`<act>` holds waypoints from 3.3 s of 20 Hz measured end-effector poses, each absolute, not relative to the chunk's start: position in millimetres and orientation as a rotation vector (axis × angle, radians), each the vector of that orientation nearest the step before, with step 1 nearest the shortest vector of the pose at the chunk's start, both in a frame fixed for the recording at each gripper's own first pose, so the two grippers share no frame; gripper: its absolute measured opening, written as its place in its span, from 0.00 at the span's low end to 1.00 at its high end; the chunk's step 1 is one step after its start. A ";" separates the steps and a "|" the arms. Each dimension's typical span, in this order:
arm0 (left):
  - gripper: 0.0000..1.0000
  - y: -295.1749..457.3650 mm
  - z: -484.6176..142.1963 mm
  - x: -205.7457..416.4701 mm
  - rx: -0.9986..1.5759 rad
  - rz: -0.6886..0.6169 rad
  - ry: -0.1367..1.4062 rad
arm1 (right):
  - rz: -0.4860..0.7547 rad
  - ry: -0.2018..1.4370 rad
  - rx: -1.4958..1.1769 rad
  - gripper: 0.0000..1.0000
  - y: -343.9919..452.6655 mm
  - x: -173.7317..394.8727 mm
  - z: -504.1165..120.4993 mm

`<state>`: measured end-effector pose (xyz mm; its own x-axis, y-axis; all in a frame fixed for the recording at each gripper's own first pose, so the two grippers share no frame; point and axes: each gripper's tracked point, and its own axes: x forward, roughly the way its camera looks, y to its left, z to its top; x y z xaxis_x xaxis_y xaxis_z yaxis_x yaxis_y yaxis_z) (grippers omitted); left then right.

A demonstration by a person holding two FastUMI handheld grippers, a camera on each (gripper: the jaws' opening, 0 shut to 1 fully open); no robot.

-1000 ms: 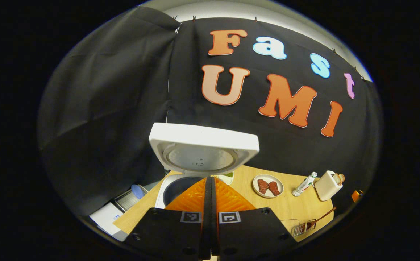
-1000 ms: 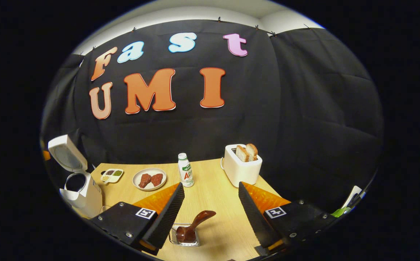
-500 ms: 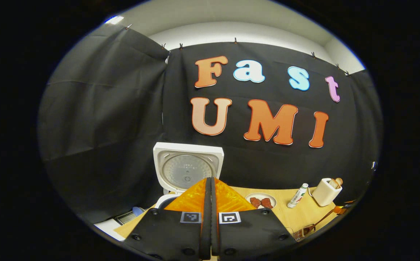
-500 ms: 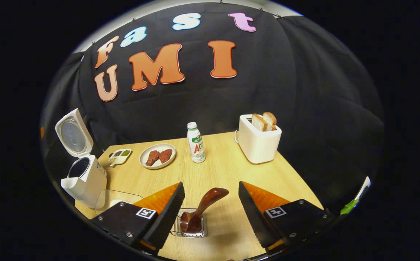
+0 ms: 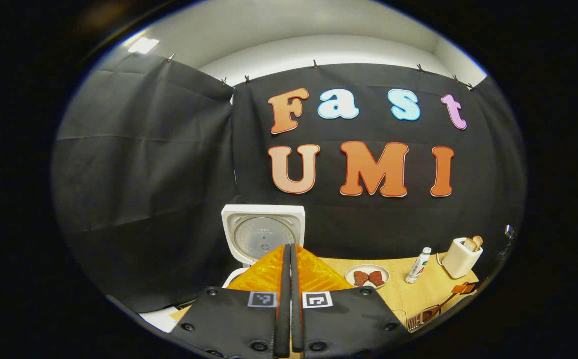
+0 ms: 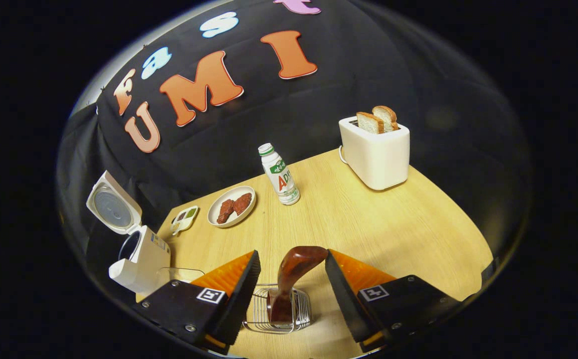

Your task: Close the left gripper, press the button to open the rice cooker; take a wooden spoon from the chopstick holder with the right hand, scoop a spoonful of rice and pour it into the rice cooker, then put the wooden spoon back into the chopstick holder.

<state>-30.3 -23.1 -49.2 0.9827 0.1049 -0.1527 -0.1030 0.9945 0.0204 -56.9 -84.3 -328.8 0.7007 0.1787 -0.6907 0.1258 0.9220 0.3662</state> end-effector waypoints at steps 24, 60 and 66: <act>0.72 40.0 -75.8 13.5 -0.059 -0.023 0.190 | 0.115 0.497 0.404 0.17 32.5 -43.6 -156.4; 0.82 169.8 -116.1 21.4 -0.019 0.025 0.248 | -0.119 0.874 0.858 0.17 171.4 -73.9 -325.1; 0.81 166.7 -118.5 19.6 -0.024 0.033 0.255 | -0.123 0.904 1.086 0.18 169.9 -78.0 -328.0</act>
<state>19.6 166.7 -118.5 0.9672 0.0294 -0.2524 -0.0356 0.9992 -0.0200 -78.0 169.9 -328.0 0.6492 0.3280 -0.6862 0.4998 0.4962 0.7100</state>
